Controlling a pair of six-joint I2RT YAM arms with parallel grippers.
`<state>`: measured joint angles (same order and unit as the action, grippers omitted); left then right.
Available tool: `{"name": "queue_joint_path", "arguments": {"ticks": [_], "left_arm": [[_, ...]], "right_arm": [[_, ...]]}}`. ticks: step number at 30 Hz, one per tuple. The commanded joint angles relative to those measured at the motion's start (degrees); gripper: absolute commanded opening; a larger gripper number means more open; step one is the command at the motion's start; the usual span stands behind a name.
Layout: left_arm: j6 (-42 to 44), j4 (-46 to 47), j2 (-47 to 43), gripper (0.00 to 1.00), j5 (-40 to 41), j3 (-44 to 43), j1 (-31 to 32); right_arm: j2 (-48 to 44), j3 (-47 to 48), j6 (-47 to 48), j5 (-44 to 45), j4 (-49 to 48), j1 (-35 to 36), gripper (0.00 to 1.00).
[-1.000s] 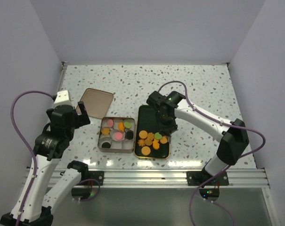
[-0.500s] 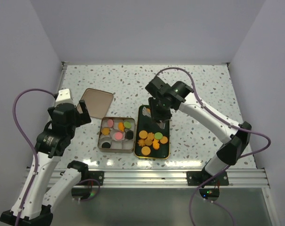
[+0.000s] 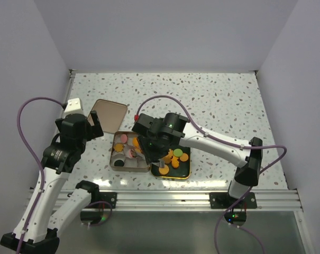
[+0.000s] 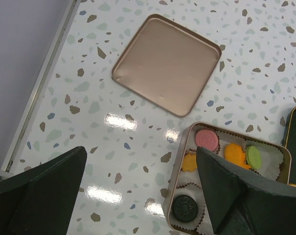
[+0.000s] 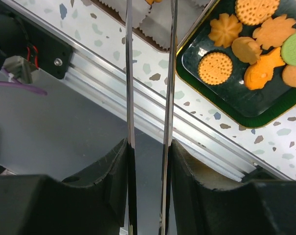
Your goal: Pack the cookies
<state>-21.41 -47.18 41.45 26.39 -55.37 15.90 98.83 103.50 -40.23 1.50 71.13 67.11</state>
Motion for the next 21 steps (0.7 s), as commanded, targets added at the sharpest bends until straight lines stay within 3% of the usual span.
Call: {"name": "queue_joint_path", "arguments": {"ticks": [1, 12, 21], "left_arm": [[1.02, 2.97, -0.76, 1.0, 0.59, 0.53, 0.45], [0.93, 2.88, -0.85, 1.0, 0.77, 0.53, 0.45], [0.93, 2.88, -0.58, 1.0, 0.85, 0.53, 0.45]], "right_arm": [[0.84, 2.05, -1.34, -0.88, -0.82, 1.18, 0.29], [4.18, 1.88, -1.17, -1.32, -2.32, 3.99, 0.29], [5.59, 1.44, -0.55, -1.32, -3.81, 4.08, 0.41]]}}
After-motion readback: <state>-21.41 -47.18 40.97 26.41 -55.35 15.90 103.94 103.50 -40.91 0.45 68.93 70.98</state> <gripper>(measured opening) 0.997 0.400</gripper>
